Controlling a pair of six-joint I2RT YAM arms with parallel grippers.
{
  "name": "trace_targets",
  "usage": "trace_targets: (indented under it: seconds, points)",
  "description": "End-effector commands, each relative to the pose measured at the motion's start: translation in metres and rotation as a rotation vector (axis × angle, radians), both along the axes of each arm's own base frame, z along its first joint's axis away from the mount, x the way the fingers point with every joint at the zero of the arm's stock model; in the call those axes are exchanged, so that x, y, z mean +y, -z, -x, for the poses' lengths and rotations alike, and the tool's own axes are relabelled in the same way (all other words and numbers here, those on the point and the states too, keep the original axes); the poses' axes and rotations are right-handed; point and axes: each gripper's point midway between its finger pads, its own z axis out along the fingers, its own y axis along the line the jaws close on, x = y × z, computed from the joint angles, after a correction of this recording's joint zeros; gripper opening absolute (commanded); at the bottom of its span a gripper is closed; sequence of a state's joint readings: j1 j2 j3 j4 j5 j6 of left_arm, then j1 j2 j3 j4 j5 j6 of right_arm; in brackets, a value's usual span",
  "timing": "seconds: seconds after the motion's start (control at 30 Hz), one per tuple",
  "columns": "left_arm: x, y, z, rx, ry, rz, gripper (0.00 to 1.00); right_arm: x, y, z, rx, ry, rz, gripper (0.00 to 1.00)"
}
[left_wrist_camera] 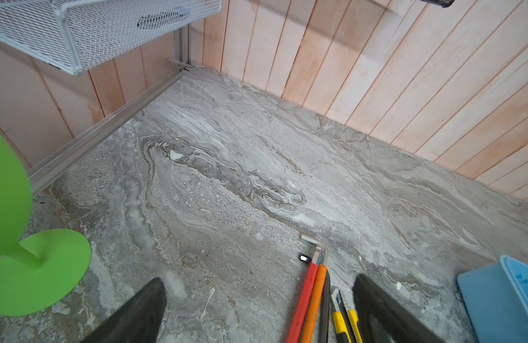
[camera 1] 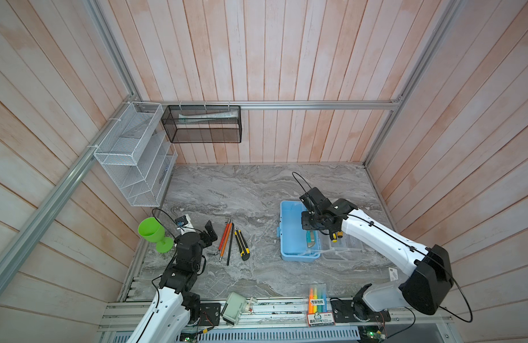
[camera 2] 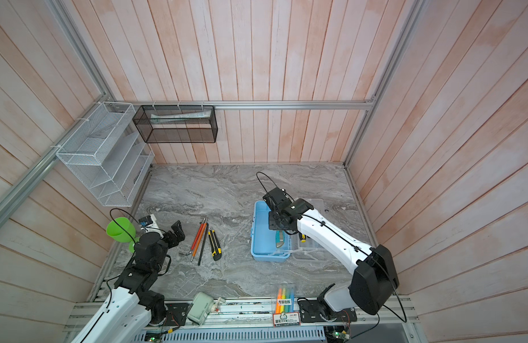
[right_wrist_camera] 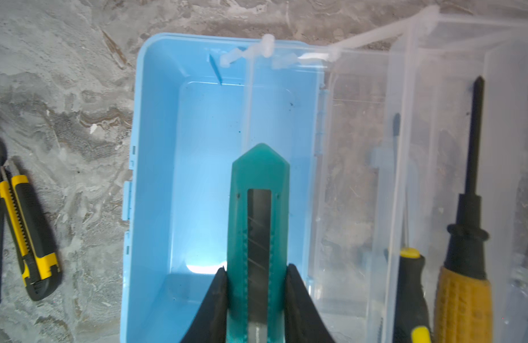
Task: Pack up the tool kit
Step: 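Lower the teal box cutter into the box and open the right gripper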
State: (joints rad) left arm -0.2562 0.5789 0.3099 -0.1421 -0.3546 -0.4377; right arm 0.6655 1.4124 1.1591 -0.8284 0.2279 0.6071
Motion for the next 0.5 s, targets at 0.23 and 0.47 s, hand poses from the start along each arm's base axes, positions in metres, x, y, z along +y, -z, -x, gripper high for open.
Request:
trace_targets:
  seconds: [0.23,0.47]
  points:
    - [0.000,0.001,-0.001,-0.001,0.006,-0.005,1.00,-0.009,0.022,-0.026,0.001,0.040,-0.017,0.05]
    - [0.000,0.001,-0.001,-0.002,0.006,-0.004,1.00,-0.007,0.033,-0.037,0.024,0.027,-0.022,0.17]
